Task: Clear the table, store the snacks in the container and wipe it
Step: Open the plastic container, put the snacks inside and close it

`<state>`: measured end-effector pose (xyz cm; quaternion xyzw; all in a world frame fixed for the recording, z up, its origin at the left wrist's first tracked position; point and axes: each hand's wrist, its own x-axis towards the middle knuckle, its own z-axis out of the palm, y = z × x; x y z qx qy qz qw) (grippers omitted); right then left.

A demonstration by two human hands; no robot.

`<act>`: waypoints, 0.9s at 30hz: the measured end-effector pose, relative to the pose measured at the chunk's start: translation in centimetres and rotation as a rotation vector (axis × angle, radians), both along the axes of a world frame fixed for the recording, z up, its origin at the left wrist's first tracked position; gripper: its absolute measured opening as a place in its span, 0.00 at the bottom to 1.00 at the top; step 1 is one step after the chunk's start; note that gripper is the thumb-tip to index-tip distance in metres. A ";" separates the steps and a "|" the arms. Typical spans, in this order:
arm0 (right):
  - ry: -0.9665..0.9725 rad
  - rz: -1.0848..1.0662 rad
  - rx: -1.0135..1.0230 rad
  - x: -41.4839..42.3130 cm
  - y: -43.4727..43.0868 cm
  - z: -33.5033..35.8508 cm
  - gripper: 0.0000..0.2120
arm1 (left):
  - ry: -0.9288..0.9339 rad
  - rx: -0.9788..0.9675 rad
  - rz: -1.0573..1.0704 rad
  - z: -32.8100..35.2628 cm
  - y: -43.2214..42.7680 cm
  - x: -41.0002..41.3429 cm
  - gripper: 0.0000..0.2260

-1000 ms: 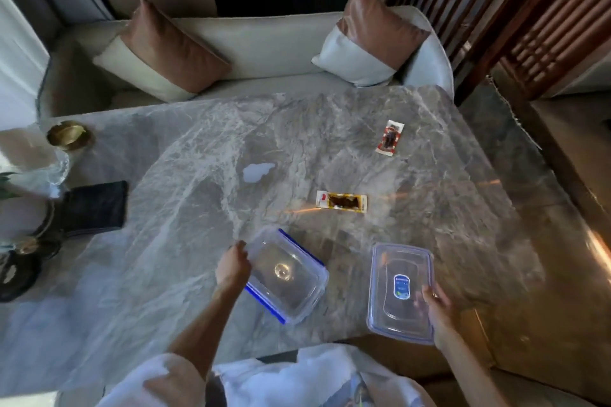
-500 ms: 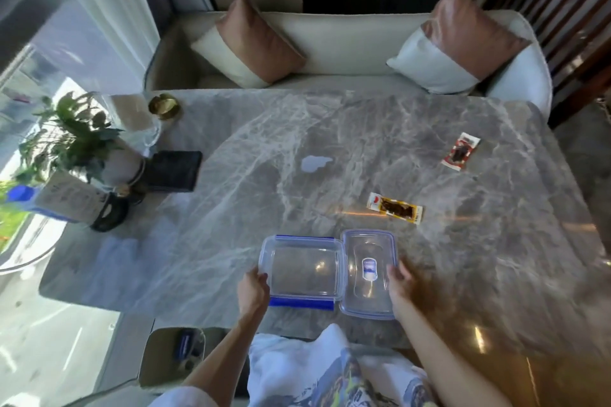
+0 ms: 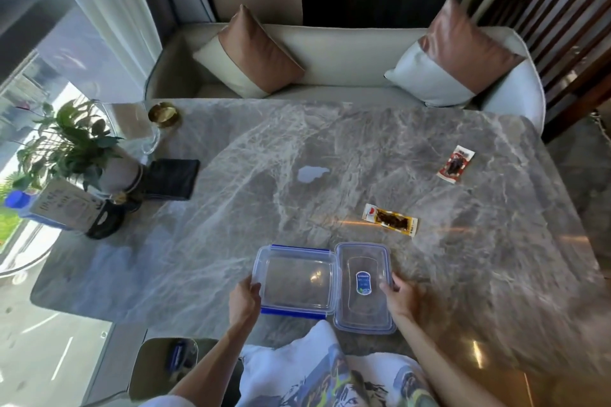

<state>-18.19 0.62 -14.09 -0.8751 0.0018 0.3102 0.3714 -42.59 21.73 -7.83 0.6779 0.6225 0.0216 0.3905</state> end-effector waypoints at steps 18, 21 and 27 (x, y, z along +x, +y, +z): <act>-0.027 0.084 -0.298 0.0 0.5 -0.3 0.29 | 0.232 0.020 -0.217 3.0 2.8 2.1 0.26; -0.065 -0.030 -0.292 1.0 1.0 4.1 0.26 | 0.178 0.242 -0.423 3.6 4.7 6.6 0.21; -0.166 -0.199 -0.207 8.3 0.9 8.9 0.18 | 0.048 0.110 -0.648 5.1 4.6 19.8 0.12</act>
